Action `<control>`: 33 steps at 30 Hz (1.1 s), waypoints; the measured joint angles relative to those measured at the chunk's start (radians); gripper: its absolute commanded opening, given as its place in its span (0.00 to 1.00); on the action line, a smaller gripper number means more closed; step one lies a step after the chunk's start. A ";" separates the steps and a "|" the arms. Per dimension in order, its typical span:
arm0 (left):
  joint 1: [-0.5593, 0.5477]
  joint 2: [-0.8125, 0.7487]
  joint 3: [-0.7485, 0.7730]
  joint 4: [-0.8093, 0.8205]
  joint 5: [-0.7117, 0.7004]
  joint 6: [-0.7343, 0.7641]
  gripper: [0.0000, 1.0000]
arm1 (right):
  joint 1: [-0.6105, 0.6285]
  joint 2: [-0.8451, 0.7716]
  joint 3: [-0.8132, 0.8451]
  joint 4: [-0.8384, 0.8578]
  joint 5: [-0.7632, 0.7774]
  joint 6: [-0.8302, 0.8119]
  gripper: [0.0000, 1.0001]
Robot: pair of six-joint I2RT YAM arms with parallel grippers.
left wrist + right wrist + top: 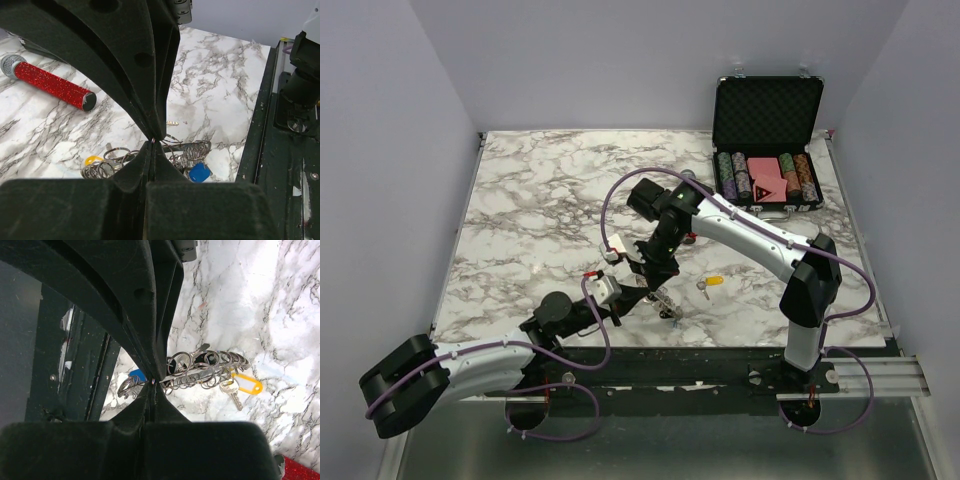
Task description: Put the keys on the keyring
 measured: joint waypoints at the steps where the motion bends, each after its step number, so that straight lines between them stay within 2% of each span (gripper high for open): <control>1: 0.003 0.001 0.000 0.000 0.004 0.000 0.00 | 0.000 0.000 0.000 0.000 0.000 0.000 0.01; 7: 0.011 0.014 0.006 0.000 0.033 -0.001 0.00 | -0.003 0.000 -0.002 -0.001 0.000 0.003 0.05; 13: 0.012 0.010 0.005 -0.001 0.031 -0.015 0.00 | -0.022 -0.001 -0.012 0.006 -0.021 0.023 0.19; 22: 0.012 -0.108 -0.005 -0.039 -0.032 -0.074 0.00 | -0.091 -0.032 -0.056 0.053 -0.109 0.029 0.38; 27: 0.012 -0.142 -0.005 -0.039 -0.056 -0.101 0.00 | -0.101 -0.036 -0.084 0.083 -0.166 0.028 0.43; 33: 0.012 -0.151 -0.006 -0.039 -0.072 -0.130 0.00 | -0.122 -0.051 -0.129 0.132 -0.235 0.027 0.40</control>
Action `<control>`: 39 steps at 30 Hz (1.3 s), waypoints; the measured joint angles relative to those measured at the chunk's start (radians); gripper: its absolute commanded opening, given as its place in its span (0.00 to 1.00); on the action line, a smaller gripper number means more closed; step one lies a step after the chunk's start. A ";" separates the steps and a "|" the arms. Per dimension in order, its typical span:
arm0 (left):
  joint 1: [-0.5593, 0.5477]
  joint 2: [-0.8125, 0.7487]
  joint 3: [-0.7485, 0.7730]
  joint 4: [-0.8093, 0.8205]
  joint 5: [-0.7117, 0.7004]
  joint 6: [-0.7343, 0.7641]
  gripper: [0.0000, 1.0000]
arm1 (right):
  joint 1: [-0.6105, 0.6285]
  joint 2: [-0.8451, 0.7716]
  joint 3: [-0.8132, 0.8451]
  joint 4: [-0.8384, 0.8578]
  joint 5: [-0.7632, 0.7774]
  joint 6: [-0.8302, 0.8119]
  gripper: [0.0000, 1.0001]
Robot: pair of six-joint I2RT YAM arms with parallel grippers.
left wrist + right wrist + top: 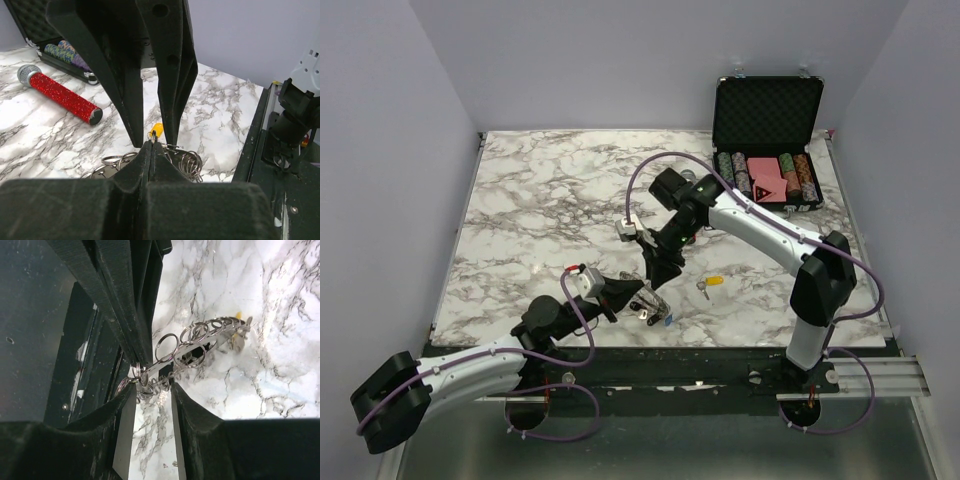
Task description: Put the keys on the keyring
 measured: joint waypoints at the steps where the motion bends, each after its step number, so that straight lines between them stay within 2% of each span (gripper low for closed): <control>1: 0.000 0.000 0.000 0.000 -0.003 -0.003 0.00 | -0.003 -0.002 -0.003 0.005 -0.010 0.000 0.38; 10: 0.000 0.000 0.000 0.000 -0.026 -0.014 0.00 | -0.007 -0.006 -0.004 0.026 -0.066 0.001 0.25; 12: 0.000 0.000 0.000 0.000 -0.028 -0.014 0.00 | -0.007 -0.007 -0.004 0.026 -0.070 0.002 0.27; 15: 0.000 -0.004 0.000 0.000 -0.030 -0.016 0.00 | -0.007 -0.007 -0.004 0.026 -0.072 0.002 0.39; 21: 0.000 -0.031 -0.001 -0.003 -0.040 -0.017 0.00 | -0.021 -0.007 0.004 0.007 -0.072 -0.013 0.44; 28: 0.000 -0.080 -0.001 -0.012 -0.046 -0.017 0.00 | -0.072 -0.008 0.035 -0.034 -0.101 -0.042 0.44; 35: 0.000 -0.098 -0.001 -0.029 -0.049 -0.017 0.00 | -0.071 0.026 0.114 -0.080 -0.167 -0.060 0.42; 39: 0.000 -0.099 -0.001 -0.038 -0.050 -0.017 0.00 | -0.071 0.038 0.116 -0.090 -0.187 -0.060 0.38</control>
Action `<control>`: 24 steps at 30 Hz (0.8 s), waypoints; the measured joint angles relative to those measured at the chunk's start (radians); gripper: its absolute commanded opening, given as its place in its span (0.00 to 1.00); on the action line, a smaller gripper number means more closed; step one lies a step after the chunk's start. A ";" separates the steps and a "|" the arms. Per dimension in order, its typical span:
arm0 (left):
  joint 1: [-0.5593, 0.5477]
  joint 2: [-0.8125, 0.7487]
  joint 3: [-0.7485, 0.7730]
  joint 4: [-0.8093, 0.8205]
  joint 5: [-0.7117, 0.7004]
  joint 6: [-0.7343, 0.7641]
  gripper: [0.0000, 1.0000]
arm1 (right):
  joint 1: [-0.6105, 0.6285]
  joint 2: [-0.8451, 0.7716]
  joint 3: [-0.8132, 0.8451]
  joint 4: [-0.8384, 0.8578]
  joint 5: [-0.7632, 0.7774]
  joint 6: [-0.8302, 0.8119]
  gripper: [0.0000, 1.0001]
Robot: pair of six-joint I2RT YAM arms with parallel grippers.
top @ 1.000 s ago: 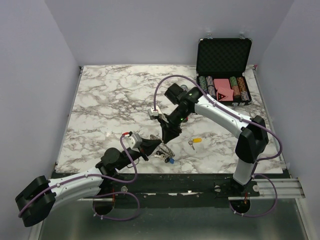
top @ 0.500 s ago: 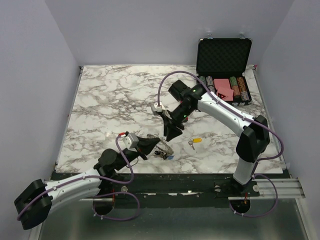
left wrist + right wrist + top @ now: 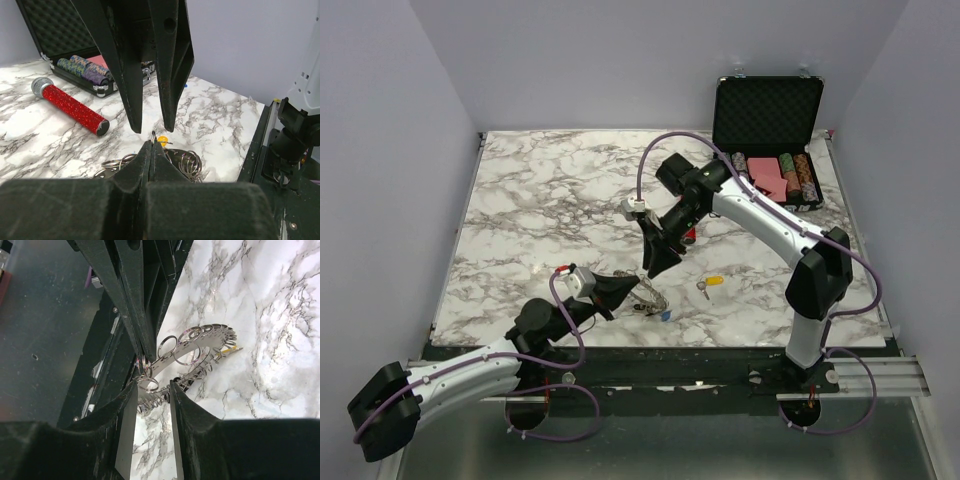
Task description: Put the keys on the keyring
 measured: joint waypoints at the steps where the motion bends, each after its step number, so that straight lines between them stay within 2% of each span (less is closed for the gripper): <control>1: 0.000 0.000 0.000 -0.001 -0.001 0.000 0.00 | 0.000 0.001 0.000 0.000 -0.003 0.001 0.37; 11: 0.000 0.003 0.000 -0.001 -0.003 0.000 0.00 | 0.014 0.009 -0.001 0.005 -0.012 0.013 0.35; 18: 0.000 0.005 0.000 -0.001 -0.003 0.000 0.00 | 0.027 0.010 -0.006 0.011 -0.012 0.025 0.27; 21: 0.000 0.006 0.000 -0.001 -0.005 0.000 0.00 | 0.030 0.010 -0.012 0.013 -0.012 0.027 0.17; 23: 0.000 0.006 0.000 -0.003 -0.006 0.000 0.00 | 0.032 0.010 -0.015 0.015 -0.012 0.028 0.02; 24: 0.000 0.006 0.000 -0.005 -0.006 0.000 0.00 | 0.032 0.010 -0.015 0.018 -0.012 0.028 0.00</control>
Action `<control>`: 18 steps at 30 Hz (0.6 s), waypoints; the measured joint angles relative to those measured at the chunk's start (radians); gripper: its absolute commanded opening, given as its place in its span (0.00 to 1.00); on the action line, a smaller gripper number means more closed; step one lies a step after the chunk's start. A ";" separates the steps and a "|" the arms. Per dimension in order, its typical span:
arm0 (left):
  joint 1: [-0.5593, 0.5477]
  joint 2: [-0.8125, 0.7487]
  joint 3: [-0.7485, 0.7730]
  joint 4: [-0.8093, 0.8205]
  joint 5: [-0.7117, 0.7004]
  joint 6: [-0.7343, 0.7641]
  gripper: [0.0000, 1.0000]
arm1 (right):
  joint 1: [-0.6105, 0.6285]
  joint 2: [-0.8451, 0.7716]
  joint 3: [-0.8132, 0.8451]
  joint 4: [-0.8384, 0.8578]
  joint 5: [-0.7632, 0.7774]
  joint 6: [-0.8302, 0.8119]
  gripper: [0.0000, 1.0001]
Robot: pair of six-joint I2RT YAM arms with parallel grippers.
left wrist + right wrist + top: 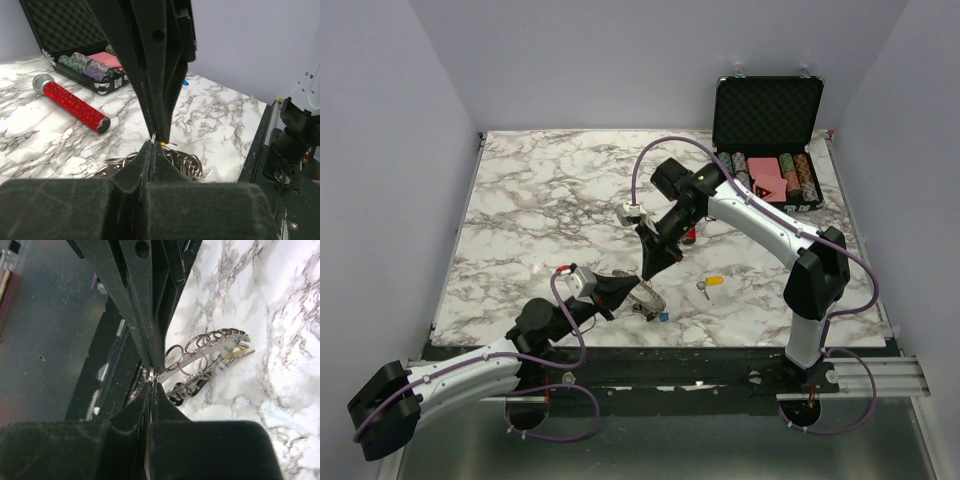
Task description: Put the keys on the keyring
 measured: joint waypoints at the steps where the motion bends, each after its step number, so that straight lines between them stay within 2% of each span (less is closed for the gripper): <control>1: 0.000 0.000 0.000 0.001 -0.001 0.000 0.00 | 0.000 0.000 0.000 0.000 0.001 -0.001 0.01; 8: 0.002 0.000 0.000 -0.011 -0.006 -0.010 0.00 | 0.004 0.008 0.005 -0.020 0.003 -0.036 0.00; 10: 0.002 -0.009 0.000 -0.023 -0.007 -0.014 0.17 | 0.009 0.013 0.016 -0.031 0.015 -0.044 0.00; 11: 0.002 -0.019 0.000 -0.037 -0.008 -0.018 0.32 | 0.013 0.014 0.021 -0.035 0.022 -0.047 0.00; 13: 0.002 -0.049 0.000 -0.071 -0.010 -0.024 0.47 | 0.024 0.015 0.030 -0.037 0.050 -0.047 0.00; 18: 0.002 -0.232 0.000 -0.218 -0.015 -0.040 0.53 | 0.060 0.014 0.039 -0.064 0.179 -0.046 0.00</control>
